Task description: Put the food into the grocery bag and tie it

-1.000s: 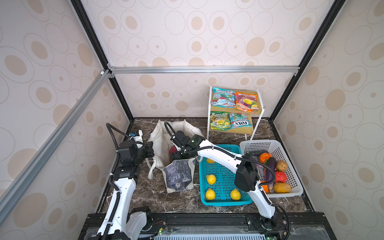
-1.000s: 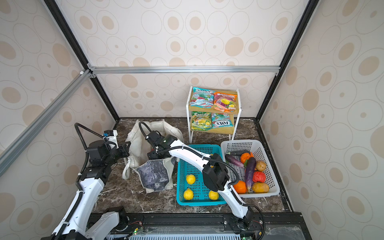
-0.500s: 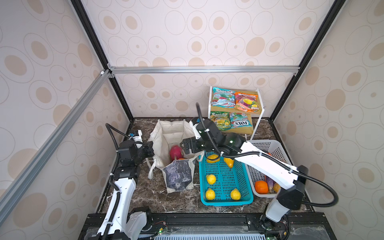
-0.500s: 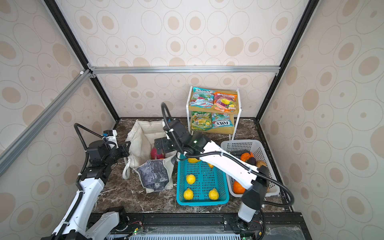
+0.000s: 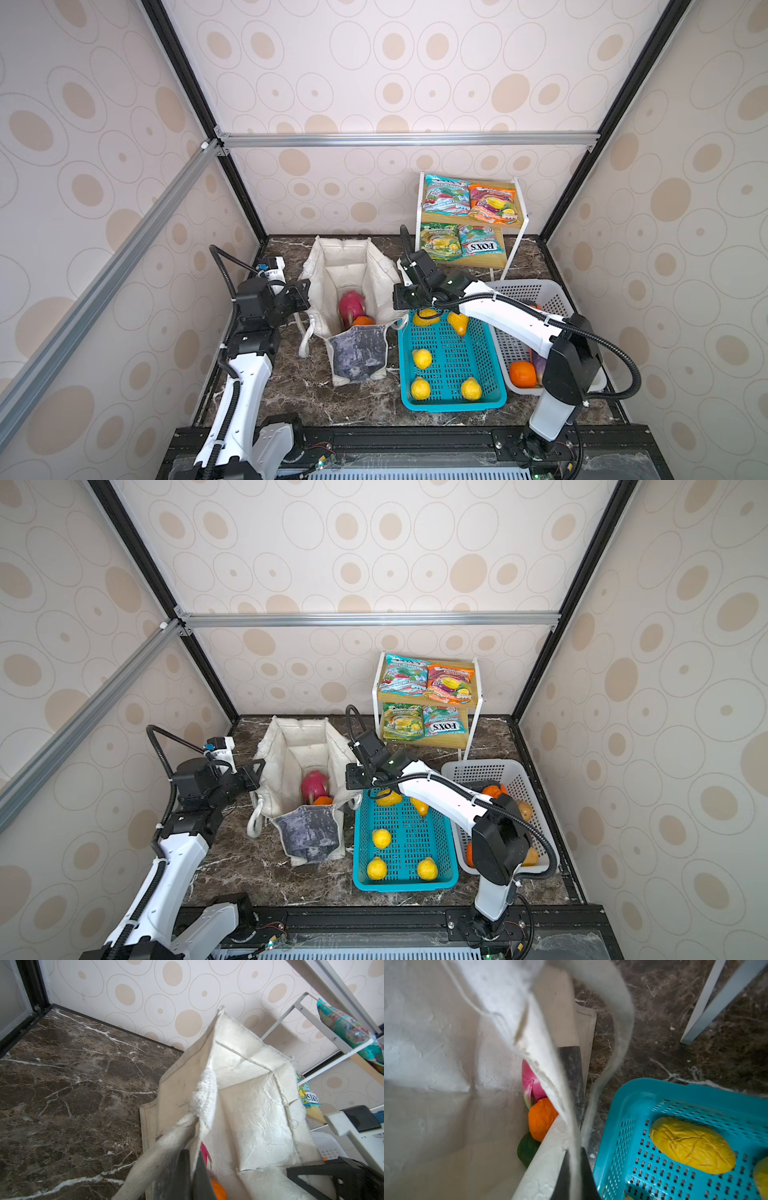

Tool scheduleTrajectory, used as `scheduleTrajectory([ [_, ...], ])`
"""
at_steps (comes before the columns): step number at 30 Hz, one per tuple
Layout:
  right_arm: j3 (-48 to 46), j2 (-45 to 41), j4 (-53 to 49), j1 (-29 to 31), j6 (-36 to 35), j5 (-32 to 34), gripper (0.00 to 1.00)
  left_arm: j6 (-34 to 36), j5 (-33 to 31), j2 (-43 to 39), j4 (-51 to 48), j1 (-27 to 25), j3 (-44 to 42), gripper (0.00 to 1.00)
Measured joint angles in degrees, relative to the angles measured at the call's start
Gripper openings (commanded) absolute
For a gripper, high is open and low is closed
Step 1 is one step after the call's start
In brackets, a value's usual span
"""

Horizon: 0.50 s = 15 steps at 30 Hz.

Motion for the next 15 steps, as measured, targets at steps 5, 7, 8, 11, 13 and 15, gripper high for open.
scheduleTrajectory([
  [5,4.72,-3.56,0.61,1.53,-0.33,-0.15,0.00,-0.76,-0.52,1.16,-3.89,0.00,10.19,0.00],
  [7,5.20,-5.53,1.03,1.86,-0.39,0.13,0.00,-0.68,-1.75,1.33,-4.37,0.00,13.51,0.00],
  [8,5.20,-6.47,1.27,1.86,-0.46,0.55,0.00,-0.63,-2.60,1.31,-4.72,0.00,14.75,0.00],
  [11,5.22,-8.35,1.38,1.77,-0.87,1.53,0.00,-0.61,-4.20,1.27,-5.18,0.00,15.89,0.00],
  [13,5.77,-8.46,0.83,1.57,-1.27,1.68,0.00,-0.66,-4.17,1.57,-5.33,0.00,15.65,0.00],
  [15,6.56,-7.85,-0.13,1.53,-1.73,1.81,0.02,-0.63,-4.07,2.21,-5.07,0.00,14.88,0.00],
])
